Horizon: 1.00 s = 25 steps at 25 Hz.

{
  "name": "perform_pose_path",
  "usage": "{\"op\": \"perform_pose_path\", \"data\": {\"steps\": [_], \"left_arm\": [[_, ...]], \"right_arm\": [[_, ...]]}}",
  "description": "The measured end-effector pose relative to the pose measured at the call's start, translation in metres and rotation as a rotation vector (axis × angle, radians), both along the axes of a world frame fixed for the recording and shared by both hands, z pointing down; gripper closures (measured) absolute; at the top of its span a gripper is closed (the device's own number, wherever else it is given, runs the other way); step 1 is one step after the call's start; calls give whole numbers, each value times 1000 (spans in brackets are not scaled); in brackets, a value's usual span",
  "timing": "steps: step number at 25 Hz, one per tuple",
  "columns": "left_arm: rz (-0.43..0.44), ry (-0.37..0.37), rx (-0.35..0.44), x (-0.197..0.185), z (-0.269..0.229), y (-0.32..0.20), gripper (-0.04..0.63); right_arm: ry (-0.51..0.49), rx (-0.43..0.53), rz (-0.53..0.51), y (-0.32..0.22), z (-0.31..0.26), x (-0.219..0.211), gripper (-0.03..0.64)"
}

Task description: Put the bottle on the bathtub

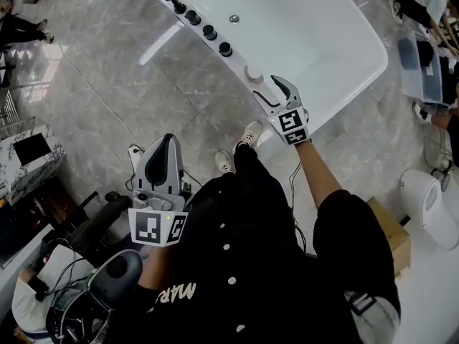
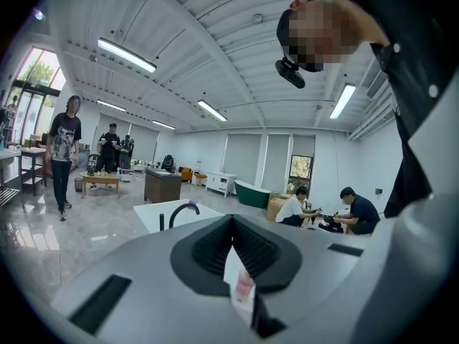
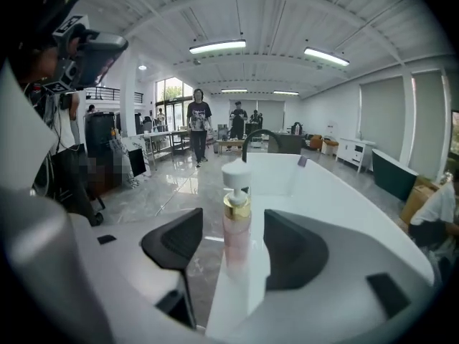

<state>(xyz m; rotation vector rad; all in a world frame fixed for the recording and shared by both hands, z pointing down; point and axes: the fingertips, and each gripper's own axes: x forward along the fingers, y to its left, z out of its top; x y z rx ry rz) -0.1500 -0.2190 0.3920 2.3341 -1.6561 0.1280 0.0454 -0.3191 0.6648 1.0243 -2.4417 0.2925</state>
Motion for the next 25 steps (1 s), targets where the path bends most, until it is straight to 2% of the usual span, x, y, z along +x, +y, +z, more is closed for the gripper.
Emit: {"op": "perform_pose_path", "data": {"steps": [5, 7, 10, 14, 18, 25], "left_arm": [[9, 10, 66, -5, -17, -7, 586], [20, 11, 88, -4, -24, -9, 586], [41, 16, 122, 0, -32, -18, 586], [67, 28, 173, 7, -45, -24, 586], [81, 36, 215, 11, -59, -22, 586], [82, 36, 285, 4, -79, -23, 586]], "right_arm": [[-49, 105, 84, 11, -78, 38, 467], [-104, 147, 135, 15, -116, 54, 545], [-186, 208, 195, 17, -173, 66, 615], [-282, 285, 251, 29, -241, 76, 615], [-364, 317, 328, 49, -295, 91, 615], [-368, 399, 416, 73, -347, 114, 615]]}}
